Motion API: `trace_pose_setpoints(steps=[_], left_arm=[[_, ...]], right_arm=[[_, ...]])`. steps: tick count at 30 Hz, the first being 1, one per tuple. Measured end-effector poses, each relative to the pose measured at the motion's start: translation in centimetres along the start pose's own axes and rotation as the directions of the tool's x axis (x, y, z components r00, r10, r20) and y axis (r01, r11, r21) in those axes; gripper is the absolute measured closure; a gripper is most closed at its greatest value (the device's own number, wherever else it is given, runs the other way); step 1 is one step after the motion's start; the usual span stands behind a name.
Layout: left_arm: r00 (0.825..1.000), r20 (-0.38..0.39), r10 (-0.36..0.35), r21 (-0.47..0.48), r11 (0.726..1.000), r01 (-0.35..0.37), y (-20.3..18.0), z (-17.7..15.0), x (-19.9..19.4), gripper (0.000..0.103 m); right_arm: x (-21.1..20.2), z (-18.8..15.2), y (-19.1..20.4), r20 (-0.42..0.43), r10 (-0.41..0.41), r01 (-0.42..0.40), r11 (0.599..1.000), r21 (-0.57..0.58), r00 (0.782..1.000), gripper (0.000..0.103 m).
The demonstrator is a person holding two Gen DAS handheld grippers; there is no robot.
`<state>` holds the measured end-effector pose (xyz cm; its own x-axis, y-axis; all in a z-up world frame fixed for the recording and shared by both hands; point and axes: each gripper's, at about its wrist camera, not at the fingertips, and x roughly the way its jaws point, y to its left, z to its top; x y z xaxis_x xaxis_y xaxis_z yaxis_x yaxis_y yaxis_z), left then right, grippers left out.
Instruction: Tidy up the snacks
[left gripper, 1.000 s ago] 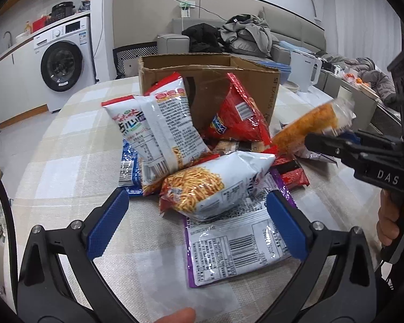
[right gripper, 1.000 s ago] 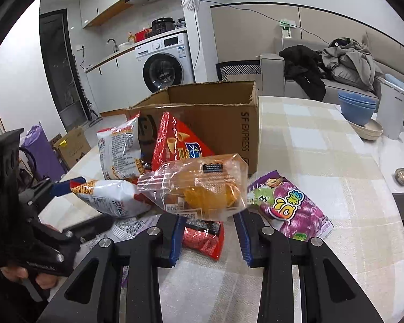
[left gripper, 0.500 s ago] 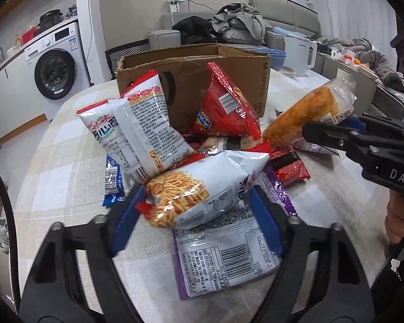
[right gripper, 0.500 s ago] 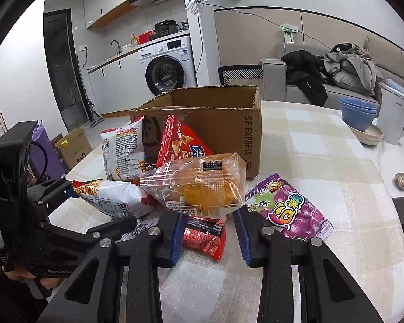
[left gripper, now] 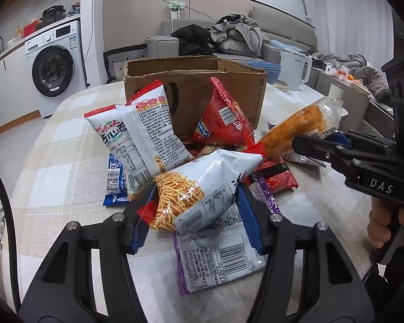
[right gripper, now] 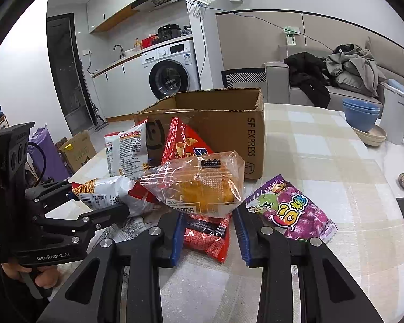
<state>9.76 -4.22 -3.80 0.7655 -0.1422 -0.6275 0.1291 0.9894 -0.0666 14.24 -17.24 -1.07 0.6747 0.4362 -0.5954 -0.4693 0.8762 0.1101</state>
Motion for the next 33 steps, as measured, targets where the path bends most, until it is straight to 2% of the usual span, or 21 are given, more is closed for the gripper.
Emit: trace_pose_setpoints(steps=[13, 23, 25, 33], left_arm=[[0.998, 0.058, -0.024, -0.02, 0.999, 0.025, 0.4, 0.3, -3.4, 0.047], [0.996, 0.088, -0.028, -0.039, 0.999, 0.031, 1.5, 0.3, -5.9, 0.048], [0.996, 0.084, -0.025, -0.039, 0.999, 0.029, 1.4, 0.3, -5.9, 0.048], [0.998, 0.066, -0.021, -0.031, 0.999, 0.023, 0.9, 0.1, -5.2, 0.048]], right_arm=[[-1.7, 0.5, -0.3, 0.052, 0.058, -0.059, 0.998, 0.015, 0.997, 0.071], [-2.4, 0.5, 0.0, 0.088, 0.064, -0.064, 0.998, -0.002, 0.994, 0.075], [-2.2, 0.4, 0.1, 0.08, 0.061, -0.061, 0.998, -0.004, 0.995, 0.075], [0.5, -0.4, -0.1, -0.048, 0.017, -0.018, 1.0, -0.008, 0.999, 0.075]])
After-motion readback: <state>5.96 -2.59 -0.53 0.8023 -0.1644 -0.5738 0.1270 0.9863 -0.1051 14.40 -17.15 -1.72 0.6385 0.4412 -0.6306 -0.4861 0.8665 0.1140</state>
